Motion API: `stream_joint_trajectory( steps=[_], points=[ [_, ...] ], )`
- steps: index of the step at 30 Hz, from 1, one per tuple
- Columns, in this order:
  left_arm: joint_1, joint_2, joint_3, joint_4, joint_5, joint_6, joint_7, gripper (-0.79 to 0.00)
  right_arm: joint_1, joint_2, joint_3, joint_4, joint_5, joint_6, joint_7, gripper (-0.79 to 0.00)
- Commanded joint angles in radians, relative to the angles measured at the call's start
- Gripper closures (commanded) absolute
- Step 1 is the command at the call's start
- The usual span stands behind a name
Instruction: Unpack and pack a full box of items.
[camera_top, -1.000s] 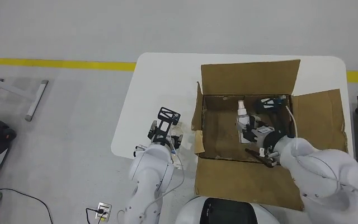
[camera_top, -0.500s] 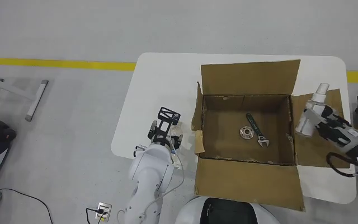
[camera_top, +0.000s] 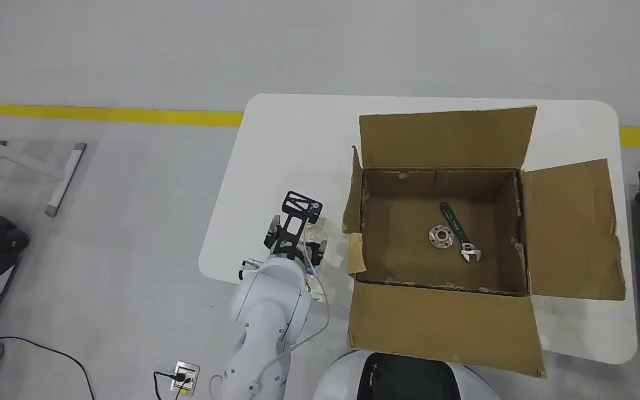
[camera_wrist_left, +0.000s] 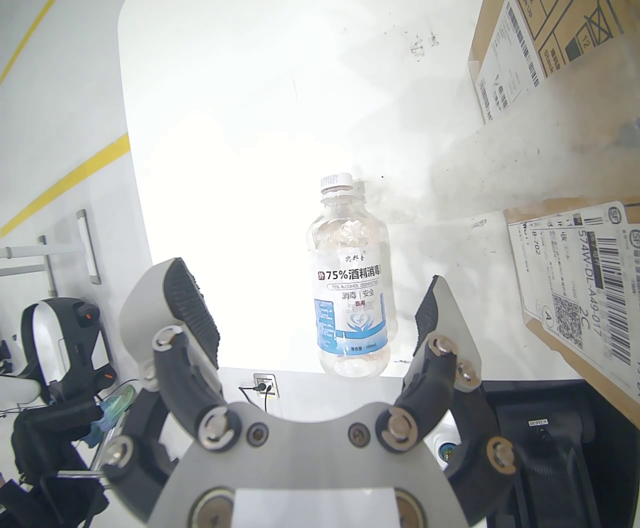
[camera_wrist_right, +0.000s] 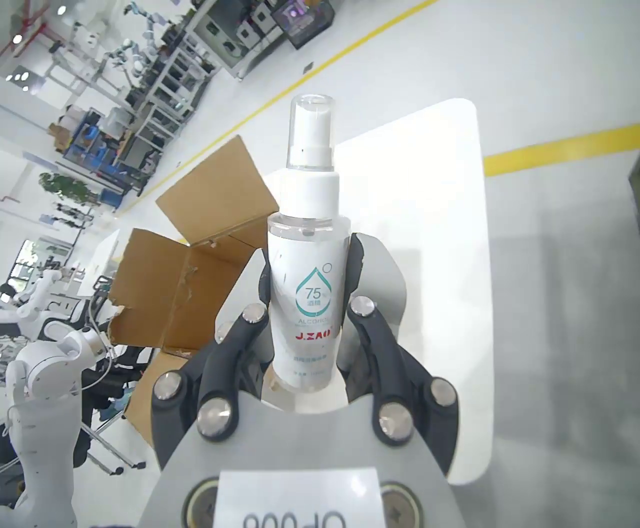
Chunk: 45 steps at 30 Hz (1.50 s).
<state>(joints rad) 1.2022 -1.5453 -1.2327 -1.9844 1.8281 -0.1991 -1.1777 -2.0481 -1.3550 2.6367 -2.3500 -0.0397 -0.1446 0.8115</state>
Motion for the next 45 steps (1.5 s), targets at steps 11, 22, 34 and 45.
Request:
stream_joint_trajectory(
  steps=[11,22,34,45],
  points=[
    [0.000,0.000,0.000,0.000,0.000,0.000,0.000,-0.785,0.045,0.058,-0.264,0.001,-0.489,0.202,0.294,0.000],
    [0.000,0.000,0.000,0.000,0.000,0.000,0.000,-0.785,0.244,0.111,-0.492,0.130,-0.810,0.256,0.483,-0.012],
    [0.000,0.000,0.000,0.000,0.000,0.000,0.000,-0.785,0.295,0.130,-0.587,0.159,-0.893,0.295,0.562,-0.548],
    [0.000,0.000,0.000,0.000,0.000,0.000,0.000,-0.785,0.252,0.123,-0.445,0.000,-0.798,0.412,0.439,-0.376]
  ],
)
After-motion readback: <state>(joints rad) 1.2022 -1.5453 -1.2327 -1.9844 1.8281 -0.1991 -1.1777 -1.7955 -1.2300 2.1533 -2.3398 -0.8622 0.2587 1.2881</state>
